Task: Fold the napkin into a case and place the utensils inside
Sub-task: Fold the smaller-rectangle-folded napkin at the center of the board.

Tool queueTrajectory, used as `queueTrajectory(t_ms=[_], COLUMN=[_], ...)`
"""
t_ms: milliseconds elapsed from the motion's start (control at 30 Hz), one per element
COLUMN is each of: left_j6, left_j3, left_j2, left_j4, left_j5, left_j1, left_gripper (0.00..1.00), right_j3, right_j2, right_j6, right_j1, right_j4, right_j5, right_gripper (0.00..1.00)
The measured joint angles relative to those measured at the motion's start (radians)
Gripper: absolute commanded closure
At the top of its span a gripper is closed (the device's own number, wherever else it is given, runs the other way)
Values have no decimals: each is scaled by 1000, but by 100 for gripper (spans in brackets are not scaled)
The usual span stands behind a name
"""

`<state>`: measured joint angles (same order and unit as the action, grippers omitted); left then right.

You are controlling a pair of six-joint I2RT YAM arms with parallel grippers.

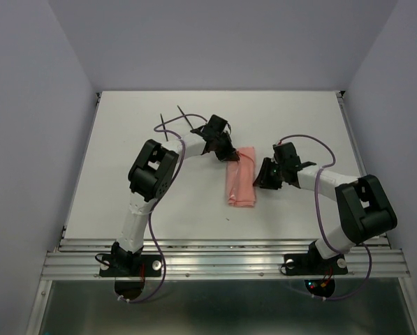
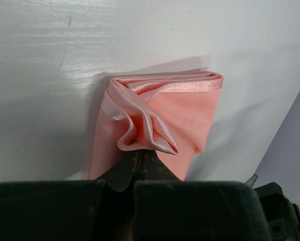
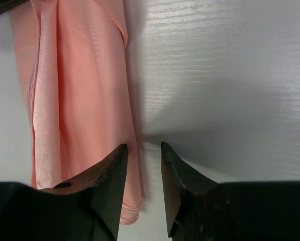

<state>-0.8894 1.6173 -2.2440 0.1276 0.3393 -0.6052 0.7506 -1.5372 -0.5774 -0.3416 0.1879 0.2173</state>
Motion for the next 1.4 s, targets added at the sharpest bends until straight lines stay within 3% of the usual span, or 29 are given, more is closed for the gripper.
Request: queueTrajectory(t_ms=[433,700,1000,1400], left_j6=[35,71,84,96], left_j3=[23,68,85,115], left_j2=[-3,-20,-28,-45], left_j4=[34,77,96,111], left_j5=[-10,-10,-10,-10], left_j1=[0,0,0,0], left_gripper=[100,100,100,100], right_j3=[-43,-48,-47,-48], right_j2=[115,98,-35,106], right_j6=[-66,-72,-47,-25], right_j1=[0,0,0,-63], right_j4=[-63,-136,-121,-53], right_j5=[3,72,108,87], right_gripper=[65,85,88,87])
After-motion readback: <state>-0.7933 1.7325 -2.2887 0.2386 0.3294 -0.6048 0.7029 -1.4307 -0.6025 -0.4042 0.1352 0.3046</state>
